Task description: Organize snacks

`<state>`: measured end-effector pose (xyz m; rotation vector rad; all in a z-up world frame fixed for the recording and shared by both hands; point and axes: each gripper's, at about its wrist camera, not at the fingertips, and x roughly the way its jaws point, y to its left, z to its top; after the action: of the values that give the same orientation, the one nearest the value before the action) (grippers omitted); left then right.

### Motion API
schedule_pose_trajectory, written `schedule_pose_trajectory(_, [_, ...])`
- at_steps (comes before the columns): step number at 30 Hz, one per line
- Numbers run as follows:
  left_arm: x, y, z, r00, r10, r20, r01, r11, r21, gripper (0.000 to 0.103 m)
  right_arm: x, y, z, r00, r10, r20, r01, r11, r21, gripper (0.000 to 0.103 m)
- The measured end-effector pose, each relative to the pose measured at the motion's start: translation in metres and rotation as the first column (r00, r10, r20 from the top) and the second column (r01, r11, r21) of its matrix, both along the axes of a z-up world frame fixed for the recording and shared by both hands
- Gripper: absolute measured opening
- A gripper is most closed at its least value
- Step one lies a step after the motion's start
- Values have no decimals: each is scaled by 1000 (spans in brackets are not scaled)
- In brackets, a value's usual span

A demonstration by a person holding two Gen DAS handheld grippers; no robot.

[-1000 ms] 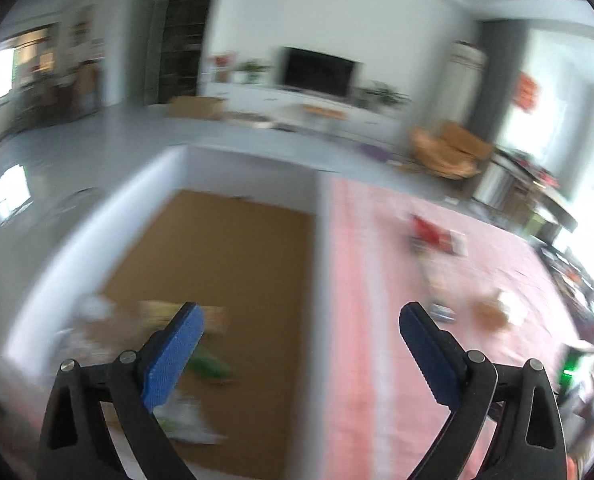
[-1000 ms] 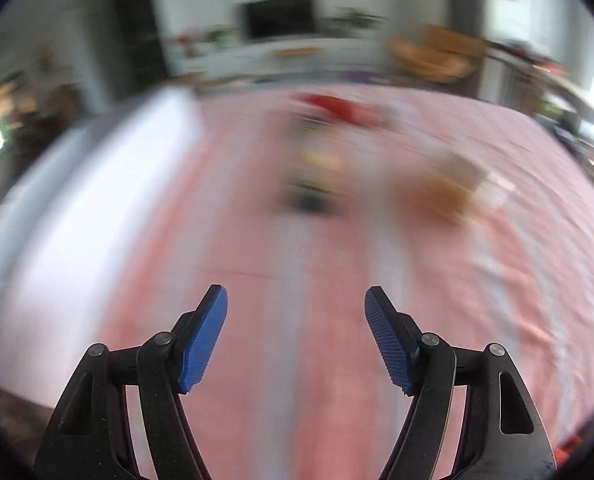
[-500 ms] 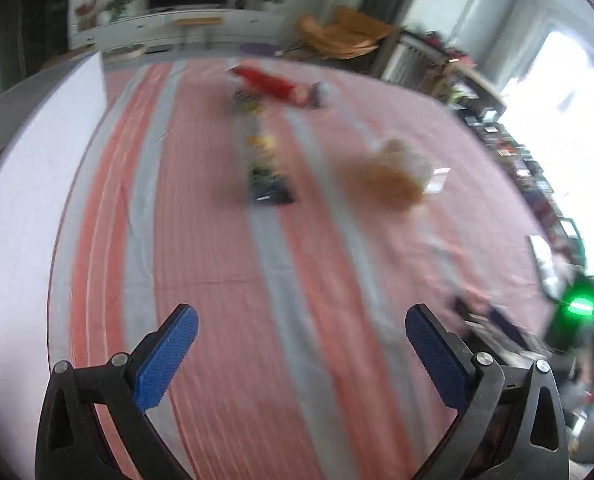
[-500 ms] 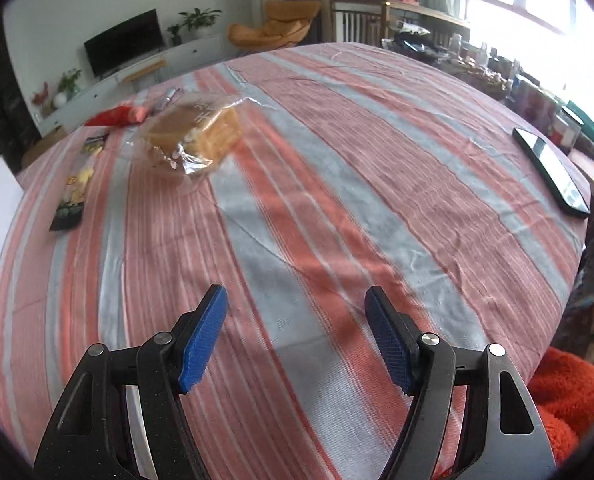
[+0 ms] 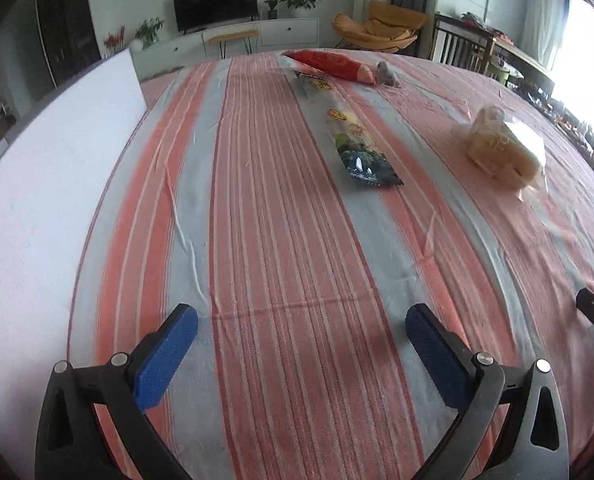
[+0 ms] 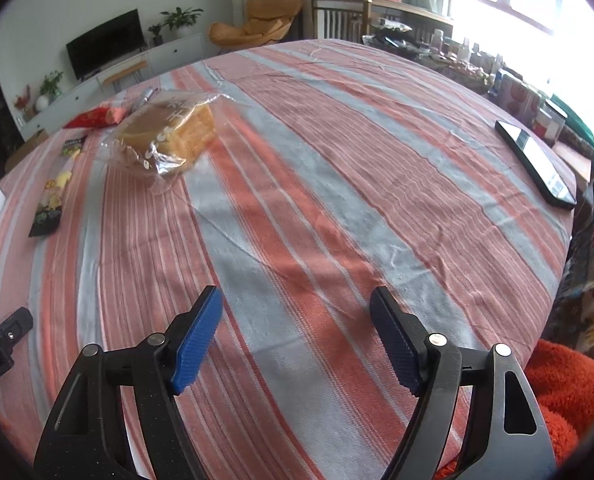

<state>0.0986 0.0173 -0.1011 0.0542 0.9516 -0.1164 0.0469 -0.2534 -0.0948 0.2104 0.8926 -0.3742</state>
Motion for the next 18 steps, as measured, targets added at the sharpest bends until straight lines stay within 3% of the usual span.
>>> schedule_pose_trajectory(9, [-1,0,1,1000,5,3,-5,1000,-1,103,1,5,-3,1000,17,4,-17,1000,-7,91])
schedule_pose_trajectory(18, [-1,1,1,1000,5,3,-5,1000,-1,103,1,5,-3,1000,17,8,-17,1000,-8,93])
